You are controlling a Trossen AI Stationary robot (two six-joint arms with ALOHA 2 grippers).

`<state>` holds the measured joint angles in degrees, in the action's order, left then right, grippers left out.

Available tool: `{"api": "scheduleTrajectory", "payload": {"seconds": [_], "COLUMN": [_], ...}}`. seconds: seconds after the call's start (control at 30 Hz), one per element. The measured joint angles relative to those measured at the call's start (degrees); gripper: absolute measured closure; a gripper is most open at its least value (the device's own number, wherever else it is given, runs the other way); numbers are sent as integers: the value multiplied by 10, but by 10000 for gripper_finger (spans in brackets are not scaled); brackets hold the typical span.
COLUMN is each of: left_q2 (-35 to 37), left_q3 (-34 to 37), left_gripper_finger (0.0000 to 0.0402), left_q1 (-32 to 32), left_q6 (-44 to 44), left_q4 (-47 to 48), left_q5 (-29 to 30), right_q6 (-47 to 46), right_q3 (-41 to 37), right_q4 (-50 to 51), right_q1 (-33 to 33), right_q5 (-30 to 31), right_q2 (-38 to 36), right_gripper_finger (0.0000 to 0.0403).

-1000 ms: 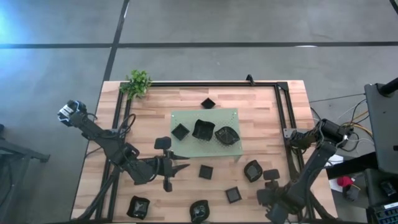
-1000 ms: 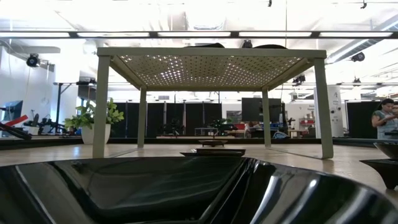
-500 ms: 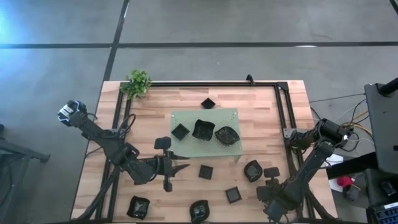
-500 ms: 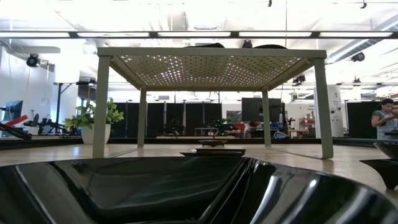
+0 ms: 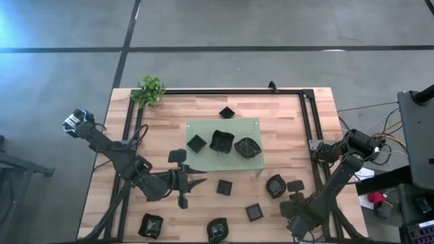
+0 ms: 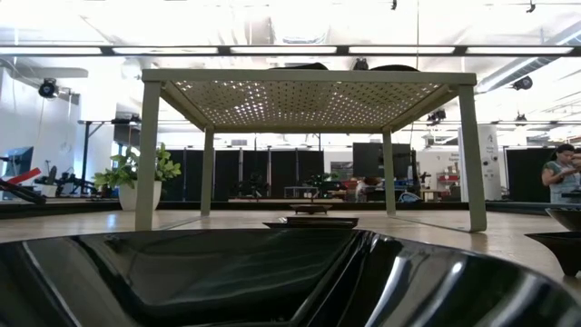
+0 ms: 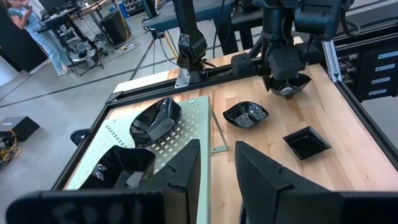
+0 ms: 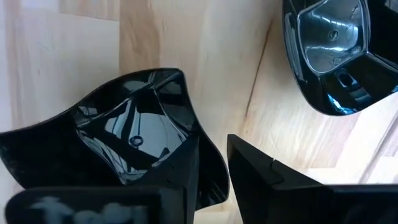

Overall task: Pick & Place Mini shaped plates
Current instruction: Stack the distorted square plate on top of the distorted square plates on the shelf

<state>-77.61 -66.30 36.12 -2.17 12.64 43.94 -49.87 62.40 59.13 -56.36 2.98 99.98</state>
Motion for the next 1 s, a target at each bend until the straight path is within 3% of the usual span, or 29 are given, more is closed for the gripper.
{"api": "scheduleTrajectory", "payload": {"seconds": [1.0], "left_q2": [0], "left_q3": [0], "left_gripper_finger": [305], "left_q1": [1], "left_q6": [0], "left_q4": [1], "left_q5": [0], "right_q6": [10], "right_q3": [2], "right_q4": [-30], "right_q1": [0], "right_q5": [2], "right_q2": [0], "right_gripper_finger": [323]}}
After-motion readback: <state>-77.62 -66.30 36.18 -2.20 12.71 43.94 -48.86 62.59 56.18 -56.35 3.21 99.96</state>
